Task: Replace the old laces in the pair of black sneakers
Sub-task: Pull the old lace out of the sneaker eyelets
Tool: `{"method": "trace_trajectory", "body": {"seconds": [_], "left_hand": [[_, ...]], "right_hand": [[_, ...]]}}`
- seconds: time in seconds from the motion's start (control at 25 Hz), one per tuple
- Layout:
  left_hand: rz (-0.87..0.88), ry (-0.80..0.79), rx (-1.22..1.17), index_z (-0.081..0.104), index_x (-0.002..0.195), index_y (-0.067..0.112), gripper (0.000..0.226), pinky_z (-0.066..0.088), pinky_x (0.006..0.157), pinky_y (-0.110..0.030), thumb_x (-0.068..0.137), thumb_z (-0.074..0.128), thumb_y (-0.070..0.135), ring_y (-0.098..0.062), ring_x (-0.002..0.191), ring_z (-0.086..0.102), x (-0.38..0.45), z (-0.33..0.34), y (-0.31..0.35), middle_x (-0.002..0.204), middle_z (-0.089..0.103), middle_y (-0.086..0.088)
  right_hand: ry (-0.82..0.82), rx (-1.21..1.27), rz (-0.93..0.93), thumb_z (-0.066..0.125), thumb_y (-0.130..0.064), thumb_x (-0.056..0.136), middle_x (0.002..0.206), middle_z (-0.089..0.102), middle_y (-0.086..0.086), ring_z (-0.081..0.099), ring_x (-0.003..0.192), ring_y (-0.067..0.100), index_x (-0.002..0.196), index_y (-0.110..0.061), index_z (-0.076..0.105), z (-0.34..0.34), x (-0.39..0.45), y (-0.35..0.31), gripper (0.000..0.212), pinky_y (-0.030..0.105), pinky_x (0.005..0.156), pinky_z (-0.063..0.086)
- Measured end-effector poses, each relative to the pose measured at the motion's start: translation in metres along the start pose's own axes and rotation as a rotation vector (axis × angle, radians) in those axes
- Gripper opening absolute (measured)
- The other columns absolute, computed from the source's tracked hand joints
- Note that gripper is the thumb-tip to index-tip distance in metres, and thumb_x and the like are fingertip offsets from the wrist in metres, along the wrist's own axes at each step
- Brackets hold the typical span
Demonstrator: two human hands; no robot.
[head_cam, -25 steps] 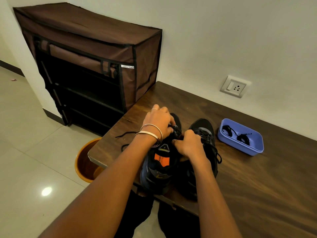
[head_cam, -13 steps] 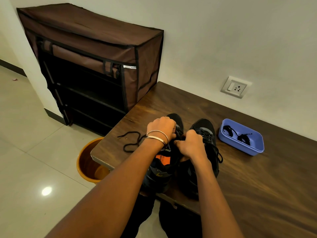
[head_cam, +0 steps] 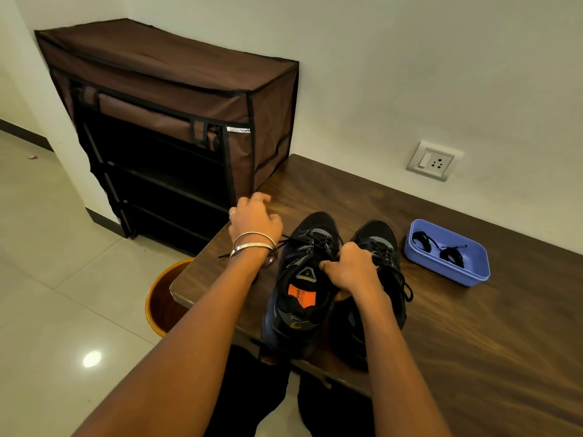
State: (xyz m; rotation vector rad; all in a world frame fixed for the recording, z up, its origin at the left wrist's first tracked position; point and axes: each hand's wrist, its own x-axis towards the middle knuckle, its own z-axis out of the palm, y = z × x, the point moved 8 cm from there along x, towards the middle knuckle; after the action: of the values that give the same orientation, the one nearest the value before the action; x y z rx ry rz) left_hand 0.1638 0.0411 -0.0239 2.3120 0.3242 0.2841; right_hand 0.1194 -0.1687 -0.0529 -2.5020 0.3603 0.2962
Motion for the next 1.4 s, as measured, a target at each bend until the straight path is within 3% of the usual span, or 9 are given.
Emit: {"method": "trace_trajectory", "body": {"seconds": [0.24,0.56,0.68,0.8,0.88,1.04,1.12,1.28,1.4], "left_hand": [[0.411,-0.485,0.385,0.069,0.112,0.030,0.023,0.047,0.093,-0.043,0.092,0.061,0.034,-0.024,0.111,0.056,-0.040,0.059,0.064,0.116,0.063,0.000],[0.354,-0.343,0.534,0.058,0.122,0.014,0.028,0.049,0.087,-0.041,0.097,0.052,0.024,-0.034,0.114,0.053,-0.049,0.063,0.075,0.123,0.056,-0.012],[0.149,-0.226,0.201,0.064,0.100,0.022,0.014,0.051,0.078,-0.038,0.095,0.052,0.025,-0.030,0.096,0.060,-0.036,0.041,0.060,0.107,0.061,-0.008],[-0.130,-0.088,-0.555,0.057,0.073,0.024,0.025,0.059,0.062,-0.037,0.095,0.049,0.014,-0.020,0.064,0.067,-0.019,0.024,0.033,0.087,0.071,-0.007],[-0.265,0.036,-0.985,0.053,0.079,0.020,0.024,0.058,0.052,-0.034,0.099,0.045,0.010,-0.017,0.054,0.065,-0.016,0.010,0.020,0.083,0.069,-0.012],[-0.325,0.370,-1.213,0.046,0.093,0.015,0.012,0.058,0.049,-0.036,0.103,0.038,0.016,-0.019,0.054,0.062,-0.016,-0.028,-0.004,0.073,0.054,-0.007],[-0.348,0.410,-1.104,0.048,0.096,0.015,0.010,0.057,0.052,-0.035,0.101,0.040,0.017,-0.020,0.061,0.063,-0.014,-0.033,-0.013,0.079,0.057,-0.008],[-0.289,0.199,0.006,0.065,0.109,0.019,0.020,0.040,0.095,-0.046,0.091,0.056,0.021,-0.037,0.118,0.045,-0.011,-0.026,-0.013,0.126,0.048,-0.012],[-0.005,0.089,0.261,0.072,0.101,0.026,0.016,0.036,0.096,-0.046,0.090,0.061,0.032,-0.031,0.120,0.040,-0.017,-0.013,0.024,0.127,0.048,-0.003]], "right_hand": [[-0.037,-0.014,0.026,0.064,-0.030,0.091,0.102,0.061,0.014,0.069,0.077,0.032,0.102,-0.010,0.053,-0.002,-0.006,-0.002,0.025,0.040,0.060,0.062],[-0.056,0.039,0.064,0.064,-0.022,0.091,0.098,0.062,0.016,0.071,0.066,0.031,0.100,-0.005,0.055,-0.008,-0.014,-0.003,0.021,0.038,0.053,0.061],[-0.096,0.115,0.114,0.069,-0.025,0.089,0.098,0.066,0.017,0.072,0.058,0.032,0.100,-0.004,0.057,-0.007,-0.015,0.000,0.027,0.040,0.056,0.062],[-0.111,0.149,0.128,0.070,-0.026,0.089,0.094,0.065,0.014,0.073,0.062,0.032,0.097,-0.007,0.054,-0.006,-0.016,0.000,0.026,0.043,0.064,0.063],[-0.100,0.160,0.124,0.070,-0.027,0.089,0.092,0.063,0.012,0.073,0.061,0.033,0.096,-0.008,0.053,-0.006,-0.015,0.001,0.026,0.044,0.066,0.063],[-0.088,0.157,0.120,0.071,-0.028,0.088,0.094,0.066,0.013,0.071,0.056,0.032,0.100,-0.004,0.058,-0.005,-0.013,0.002,0.030,0.043,0.063,0.063],[-0.089,0.156,0.122,0.071,-0.028,0.088,0.094,0.064,0.012,0.072,0.057,0.032,0.100,-0.004,0.057,-0.005,-0.013,0.002,0.030,0.043,0.063,0.063],[-0.093,0.158,0.102,0.070,-0.027,0.089,0.092,0.065,0.011,0.071,0.057,0.032,0.102,-0.004,0.058,-0.004,-0.011,0.001,0.030,0.044,0.063,0.063],[-0.099,0.149,0.105,0.070,-0.027,0.089,0.088,0.067,0.012,0.071,0.054,0.031,0.100,-0.003,0.059,-0.004,-0.011,0.000,0.029,0.044,0.065,0.063]]}}
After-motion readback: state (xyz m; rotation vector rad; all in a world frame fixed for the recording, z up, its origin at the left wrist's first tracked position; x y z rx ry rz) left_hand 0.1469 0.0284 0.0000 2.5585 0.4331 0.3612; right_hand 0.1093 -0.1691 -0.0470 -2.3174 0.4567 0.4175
